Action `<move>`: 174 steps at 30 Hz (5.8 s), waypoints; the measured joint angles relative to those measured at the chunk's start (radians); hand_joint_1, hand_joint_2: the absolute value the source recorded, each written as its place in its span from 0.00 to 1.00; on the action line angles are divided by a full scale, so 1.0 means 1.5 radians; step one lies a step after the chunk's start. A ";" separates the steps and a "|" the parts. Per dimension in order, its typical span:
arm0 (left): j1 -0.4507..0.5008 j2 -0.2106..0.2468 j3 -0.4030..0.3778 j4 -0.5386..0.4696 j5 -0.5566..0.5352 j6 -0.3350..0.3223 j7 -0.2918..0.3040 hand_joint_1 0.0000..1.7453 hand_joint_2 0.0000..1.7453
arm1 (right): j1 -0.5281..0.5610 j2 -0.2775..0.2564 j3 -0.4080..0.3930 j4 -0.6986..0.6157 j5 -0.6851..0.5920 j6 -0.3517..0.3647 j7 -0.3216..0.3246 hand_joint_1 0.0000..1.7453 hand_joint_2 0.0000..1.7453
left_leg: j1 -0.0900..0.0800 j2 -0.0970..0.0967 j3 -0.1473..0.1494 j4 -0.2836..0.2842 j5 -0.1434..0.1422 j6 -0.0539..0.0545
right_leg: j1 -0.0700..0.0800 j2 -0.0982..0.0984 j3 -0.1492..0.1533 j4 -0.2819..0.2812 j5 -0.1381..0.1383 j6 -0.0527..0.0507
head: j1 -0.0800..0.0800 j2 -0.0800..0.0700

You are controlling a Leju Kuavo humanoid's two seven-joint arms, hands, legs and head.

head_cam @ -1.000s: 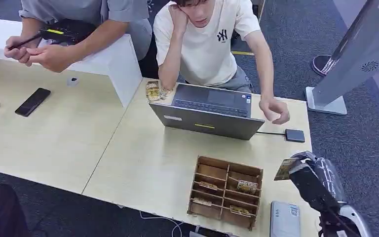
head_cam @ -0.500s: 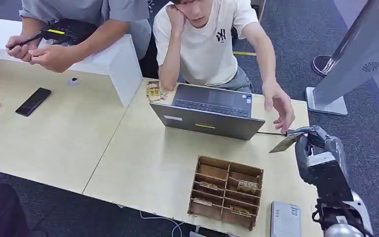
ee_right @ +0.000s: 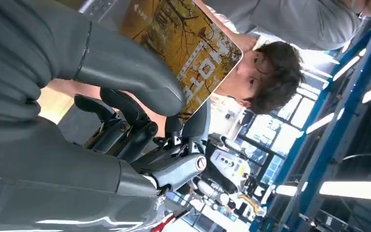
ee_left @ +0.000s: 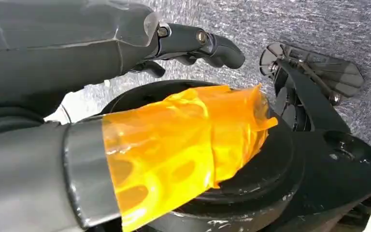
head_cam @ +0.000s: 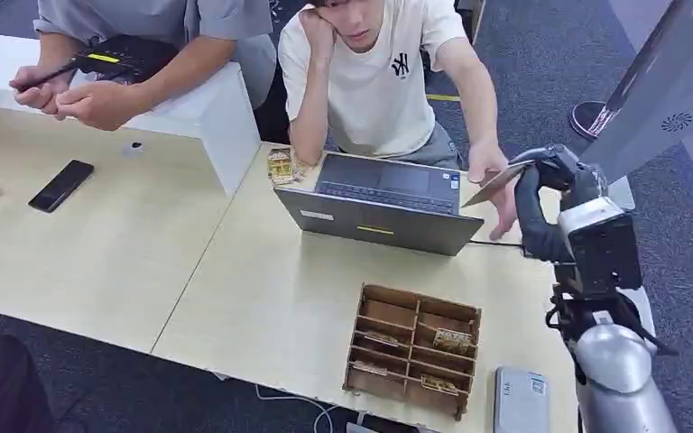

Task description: Pass the card to the sensor for recognition and then transmit it.

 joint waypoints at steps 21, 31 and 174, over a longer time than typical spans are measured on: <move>-0.003 0.003 -0.026 0.000 -0.024 -0.004 0.004 0.00 0.00 | -0.121 0.081 0.039 0.237 0.045 -0.027 0.007 0.00 1.00 | 0.000 -0.001 0.000 0.000 0.000 0.000 | 0.000 0.000 0.000 0.000 0.000 0.000 | 0.000 0.000; -0.003 0.003 -0.026 0.000 -0.022 -0.001 0.010 0.00 0.00 | -0.106 0.081 0.047 0.266 0.064 -0.032 0.004 0.00 1.00 | 0.000 0.000 0.000 0.000 0.000 0.000 | 0.000 0.000 -0.001 0.000 0.000 0.000 | 0.000 0.000; 0.006 -0.004 0.024 0.000 0.047 0.001 0.018 0.00 0.00 | 0.318 -0.135 0.127 -0.132 0.507 -0.100 0.077 0.45 1.00 | 0.000 0.000 -0.001 0.000 0.000 0.000 | 0.000 0.000 -0.001 0.000 0.000 0.000 | 0.000 0.000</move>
